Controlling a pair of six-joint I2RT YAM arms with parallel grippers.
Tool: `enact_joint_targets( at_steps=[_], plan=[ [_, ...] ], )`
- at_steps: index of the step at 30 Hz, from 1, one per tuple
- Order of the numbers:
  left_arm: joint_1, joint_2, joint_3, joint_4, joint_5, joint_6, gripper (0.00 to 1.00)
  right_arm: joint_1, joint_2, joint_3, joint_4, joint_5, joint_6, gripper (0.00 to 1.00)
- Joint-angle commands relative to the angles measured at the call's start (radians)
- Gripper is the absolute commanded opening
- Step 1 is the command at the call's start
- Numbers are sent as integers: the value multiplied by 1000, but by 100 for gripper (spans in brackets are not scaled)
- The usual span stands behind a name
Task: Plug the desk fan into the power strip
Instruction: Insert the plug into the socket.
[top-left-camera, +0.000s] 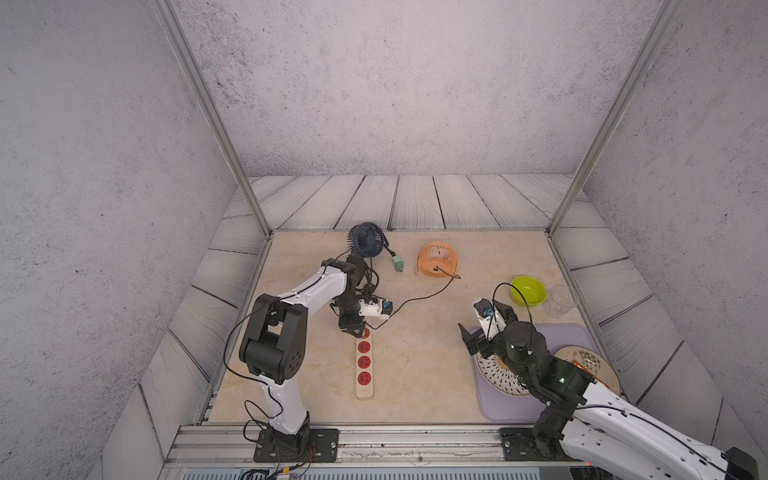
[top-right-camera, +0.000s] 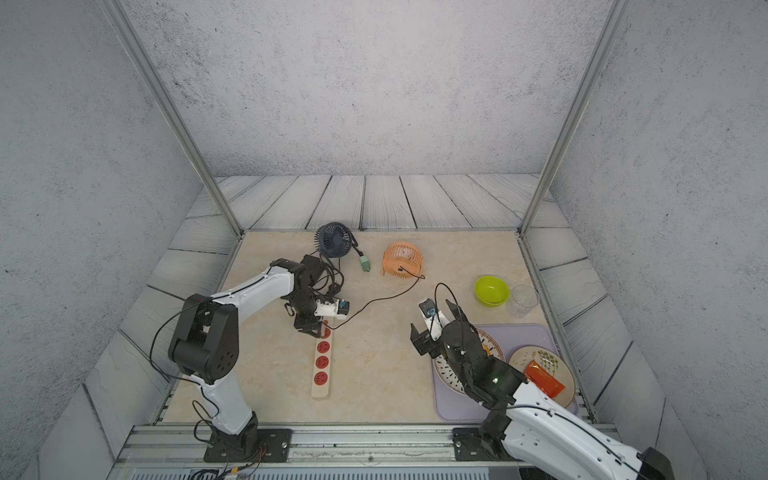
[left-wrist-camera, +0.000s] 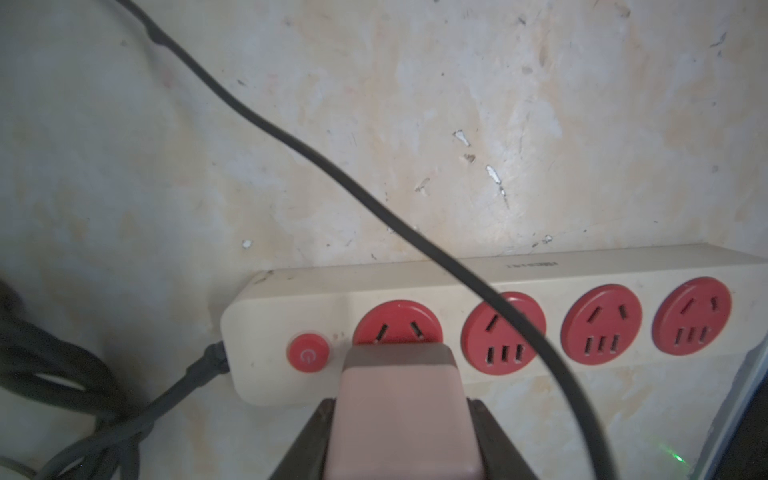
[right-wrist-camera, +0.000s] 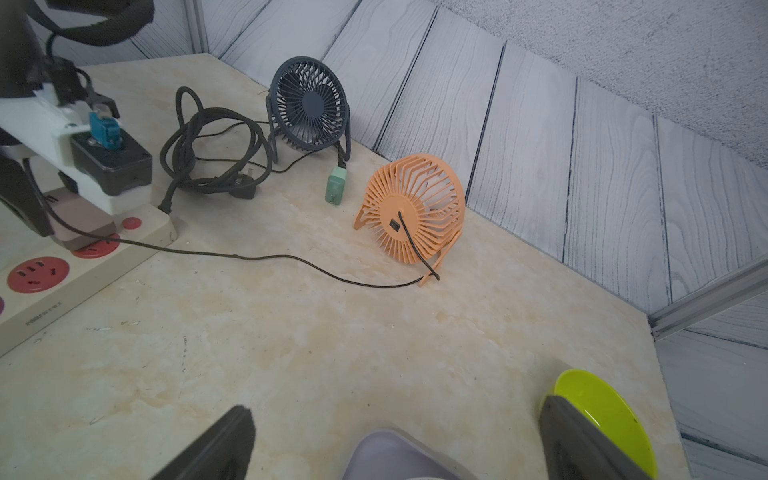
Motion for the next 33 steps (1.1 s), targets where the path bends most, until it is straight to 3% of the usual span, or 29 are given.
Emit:
enact_joint_targets(
  at_steps=[1, 2, 7, 11, 19, 33],
  plan=[
    [4, 79, -119, 122, -188, -21, 0, -3, -10, -5, 2, 5, 5, 99],
    [4, 67, -131, 134, -190, -18, 1, -3, -14, -4, -2, 11, 7, 99],
    [4, 19, -111, 102, -142, -21, 36, -3, -9, -8, 10, -1, 2, 99],
    [2, -17, -44, 22, -82, -31, 48, -2, -11, -6, 1, 3, 10, 99],
    [7, -81, -10, -53, -37, -1, 62, -3, -9, -10, 15, -1, 5, 99],
    [1, -87, 28, -64, 96, -10, 68, -2, -9, -9, 11, -1, 6, 99]
  ],
)
